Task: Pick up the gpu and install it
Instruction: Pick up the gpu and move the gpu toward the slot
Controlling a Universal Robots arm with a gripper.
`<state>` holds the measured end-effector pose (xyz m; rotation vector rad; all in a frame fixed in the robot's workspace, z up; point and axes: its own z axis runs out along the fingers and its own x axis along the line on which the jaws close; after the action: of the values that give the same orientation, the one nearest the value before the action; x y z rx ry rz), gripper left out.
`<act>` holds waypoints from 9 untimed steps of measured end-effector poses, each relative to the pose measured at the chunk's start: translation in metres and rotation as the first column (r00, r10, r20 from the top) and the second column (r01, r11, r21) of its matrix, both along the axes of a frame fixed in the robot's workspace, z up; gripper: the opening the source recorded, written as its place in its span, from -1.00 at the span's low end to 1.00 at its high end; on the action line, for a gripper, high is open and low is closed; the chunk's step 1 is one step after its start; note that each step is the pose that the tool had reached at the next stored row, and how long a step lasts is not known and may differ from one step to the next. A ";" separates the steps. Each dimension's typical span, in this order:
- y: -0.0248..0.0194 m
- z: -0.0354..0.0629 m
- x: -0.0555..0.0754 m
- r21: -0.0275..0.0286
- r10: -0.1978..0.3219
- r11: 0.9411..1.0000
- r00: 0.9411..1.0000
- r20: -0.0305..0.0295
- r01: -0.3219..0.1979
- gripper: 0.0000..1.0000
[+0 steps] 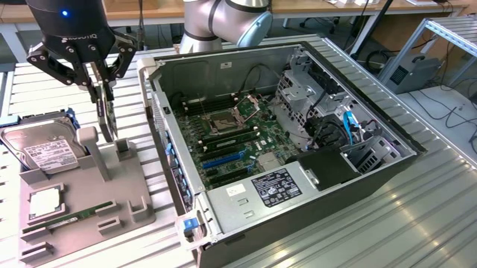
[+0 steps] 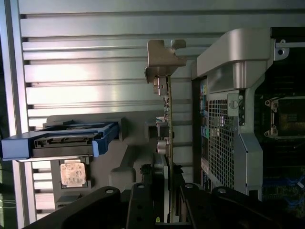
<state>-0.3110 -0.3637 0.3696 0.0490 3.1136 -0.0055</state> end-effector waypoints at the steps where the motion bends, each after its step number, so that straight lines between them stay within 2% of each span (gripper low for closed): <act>1: -0.0003 0.0000 0.000 0.000 0.000 1.000 1.000 0.000 0.000 -0.46; 9: -0.0030 0.0010 0.000 0.000 0.000 1.000 1.000 0.000 0.000 -0.46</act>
<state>-0.3110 -0.3667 0.3706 0.0489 3.1136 -0.0055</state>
